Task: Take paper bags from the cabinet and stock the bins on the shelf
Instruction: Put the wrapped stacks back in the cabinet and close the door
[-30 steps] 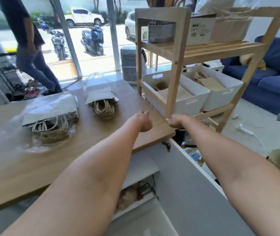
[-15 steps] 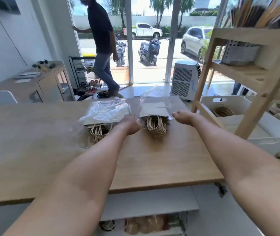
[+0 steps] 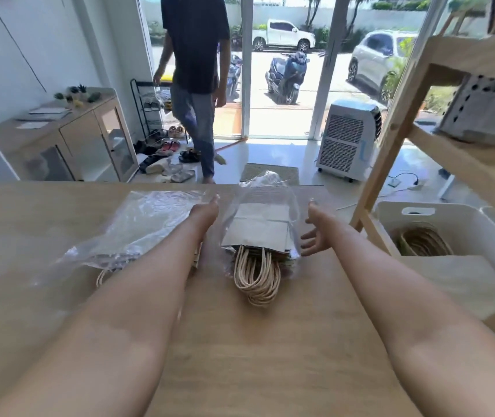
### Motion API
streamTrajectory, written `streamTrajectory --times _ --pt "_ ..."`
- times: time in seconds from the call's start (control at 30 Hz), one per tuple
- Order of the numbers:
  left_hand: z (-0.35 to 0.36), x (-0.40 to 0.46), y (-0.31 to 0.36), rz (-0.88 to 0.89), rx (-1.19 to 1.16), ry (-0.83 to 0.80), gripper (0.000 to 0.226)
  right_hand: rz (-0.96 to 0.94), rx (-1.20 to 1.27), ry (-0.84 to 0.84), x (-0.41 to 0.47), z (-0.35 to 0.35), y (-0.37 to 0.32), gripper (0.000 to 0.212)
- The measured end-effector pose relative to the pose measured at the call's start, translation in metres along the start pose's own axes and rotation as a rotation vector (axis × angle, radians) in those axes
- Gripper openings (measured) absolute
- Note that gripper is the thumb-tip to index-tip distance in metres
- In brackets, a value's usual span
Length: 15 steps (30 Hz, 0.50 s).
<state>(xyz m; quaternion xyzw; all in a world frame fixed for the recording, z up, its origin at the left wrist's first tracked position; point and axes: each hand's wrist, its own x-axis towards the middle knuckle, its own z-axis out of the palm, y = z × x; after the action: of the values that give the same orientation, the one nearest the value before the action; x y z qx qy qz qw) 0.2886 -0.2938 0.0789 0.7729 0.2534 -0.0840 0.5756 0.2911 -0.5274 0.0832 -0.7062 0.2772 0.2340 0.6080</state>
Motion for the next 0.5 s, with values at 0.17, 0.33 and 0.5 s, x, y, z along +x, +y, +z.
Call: streamTrajectory --times 0.17,0.33,0.5 --pt "0.016 0.002 -0.004 -0.151 0.15 -0.212 0.077 0.075 -0.002 -0.124 0.021 -0.002 0.005 0.092" --pt "0.027 0.006 -0.012 -0.116 0.182 -0.242 0.043 0.064 -0.091 -0.097 0.031 0.001 0.009 0.078" --pt "0.027 -0.005 -0.015 -0.001 0.18 -0.117 0.027 -0.001 -0.136 -0.017 0.015 0.012 0.021 0.055"
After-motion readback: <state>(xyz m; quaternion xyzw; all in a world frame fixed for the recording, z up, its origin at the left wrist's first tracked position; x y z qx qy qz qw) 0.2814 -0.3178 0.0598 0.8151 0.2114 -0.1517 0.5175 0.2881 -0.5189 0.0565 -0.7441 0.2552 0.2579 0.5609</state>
